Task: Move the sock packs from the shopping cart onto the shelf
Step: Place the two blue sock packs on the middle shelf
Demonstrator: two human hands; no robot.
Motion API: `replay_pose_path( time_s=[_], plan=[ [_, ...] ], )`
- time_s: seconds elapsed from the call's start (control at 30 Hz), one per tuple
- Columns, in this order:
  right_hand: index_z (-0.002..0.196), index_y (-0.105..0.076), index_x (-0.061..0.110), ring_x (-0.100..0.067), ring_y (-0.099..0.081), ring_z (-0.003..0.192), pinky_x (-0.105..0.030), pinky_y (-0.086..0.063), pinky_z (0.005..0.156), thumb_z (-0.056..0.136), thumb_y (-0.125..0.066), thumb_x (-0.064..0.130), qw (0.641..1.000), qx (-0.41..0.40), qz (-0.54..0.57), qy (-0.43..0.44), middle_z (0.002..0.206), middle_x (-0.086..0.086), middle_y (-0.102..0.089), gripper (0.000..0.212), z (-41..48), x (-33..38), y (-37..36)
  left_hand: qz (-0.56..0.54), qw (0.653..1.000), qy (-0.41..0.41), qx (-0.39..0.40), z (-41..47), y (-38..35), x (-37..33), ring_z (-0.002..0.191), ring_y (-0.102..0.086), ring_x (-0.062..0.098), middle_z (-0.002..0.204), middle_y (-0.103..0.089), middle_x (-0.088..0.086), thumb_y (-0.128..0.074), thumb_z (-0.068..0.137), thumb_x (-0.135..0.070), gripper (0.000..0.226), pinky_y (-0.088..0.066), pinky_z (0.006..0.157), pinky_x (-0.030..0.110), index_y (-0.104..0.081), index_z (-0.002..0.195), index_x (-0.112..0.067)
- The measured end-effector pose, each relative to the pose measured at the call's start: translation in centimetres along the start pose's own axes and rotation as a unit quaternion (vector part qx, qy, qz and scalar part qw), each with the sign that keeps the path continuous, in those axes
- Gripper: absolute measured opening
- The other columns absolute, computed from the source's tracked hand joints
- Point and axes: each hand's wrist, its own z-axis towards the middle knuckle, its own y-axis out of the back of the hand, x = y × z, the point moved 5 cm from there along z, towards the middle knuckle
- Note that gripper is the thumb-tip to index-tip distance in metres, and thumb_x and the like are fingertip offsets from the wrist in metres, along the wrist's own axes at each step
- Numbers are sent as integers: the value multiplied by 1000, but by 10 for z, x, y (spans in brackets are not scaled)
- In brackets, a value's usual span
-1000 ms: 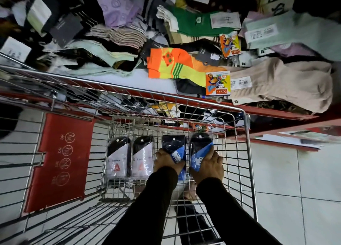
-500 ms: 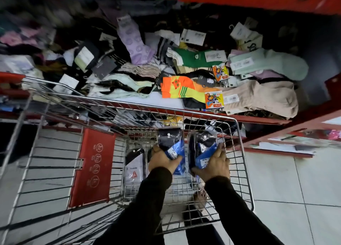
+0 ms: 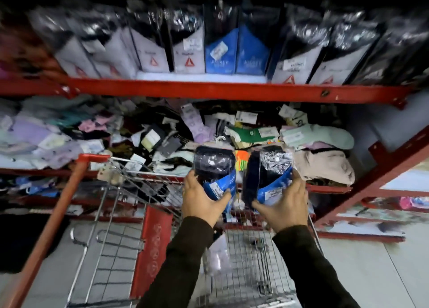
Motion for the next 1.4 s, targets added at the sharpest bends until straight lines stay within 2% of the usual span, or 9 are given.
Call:
replay_pose_path(
  time_s=[0.1, 0.3, 0.5, 0.6, 0.73, 0.87, 0.97, 1.07, 1.4],
  plan=[
    [145, -26, -4, -35, -38, 136, -40, -32, 118, 55, -90, 51, 998, -31, 48, 33, 141, -20, -42, 123, 6, 29, 18, -21, 999, -26, -28, 13, 28, -19, 136, -45, 27, 151, -39, 10, -84, 67, -51, 112, -35, 108, 26, -22, 151, -12],
    [143, -31, 1, -31, -47, 128, -41, -42, 111, 51, -95, 38, 974, -155, 126, 111, 134, -15, -47, 118, 34, 86, 63, -61, 984, -130, -103, 41, 83, -75, 133, -45, 25, 146, -42, 6, -83, 65, -55, 107, -45, 108, 37, -25, 148, -21],
    [149, -16, 15, -26, -31, 140, -21, -19, 114, 56, -92, 41, 944, -227, 178, 158, 148, -12, -32, 123, 88, 141, 98, -84, 953, -230, -177, 93, 118, -144, 135, -35, 25, 143, -36, 8, -83, 69, -46, 100, -36, 113, 35, -23, 144, -19],
    [156, -1, 8, -26, -17, 147, -25, -10, 119, 60, -92, 39, 938, -232, 190, 171, 159, -14, -17, 136, 122, 170, 102, -85, 950, -233, -187, 128, 125, -171, 139, -29, 28, 146, -32, 16, -84, 71, -42, 106, -27, 119, 36, -17, 146, -10],
    [154, -5, -1, -36, -18, 148, -34, -15, 123, 63, -93, 34, 944, -217, 186, 164, 158, -22, -17, 131, 161, 198, 88, -161, 954, -218, -131, 176, 117, -189, 143, -31, 26, 152, -30, 14, -88, 71, -31, 109, -29, 119, 32, -15, 148, -9],
    [152, -16, 1, -29, -27, 138, -13, -17, 107, 63, -93, 27, 945, -236, 181, 139, 147, -21, -28, 120, 183, 206, 68, -183, 957, -188, -123, 203, 100, -186, 140, -40, 30, 149, -38, 16, -90, 69, -24, 105, -38, 117, 42, -17, 145, -12],
    [154, -14, 3, -32, -33, 133, -31, -32, 112, 62, -91, 35, 953, -255, 125, 104, 146, -18, -31, 124, 185, 202, 57, -173, 964, -167, -116, 211, 82, -178, 137, -44, 33, 146, -43, 18, -90, 68, -23, 101, -43, 112, 43, -20, 141, -14],
    [156, -10, 11, -35, -45, 123, -46, -44, 99, 59, -89, 45, 957, -274, 77, 47, 139, -18, -40, 130, 182, 197, 47, -160, 971, -139, -113, 213, 66, -174, 133, -48, 35, 144, -45, 21, -90, 68, -29, 104, -44, 109, 38, -21, 142, -5],
    [158, -6, 9, -34, -41, 134, -48, -39, 103, 76, -79, 40, 969, -246, 39, 0, 148, -17, -38, 114, 190, 191, 32, -84, 983, -160, -17, 223, 46, -189, 141, -41, 33, 154, -38, 19, -82, 80, -29, 107, -40, 113, 38, -9, 154, -6]
  ],
)
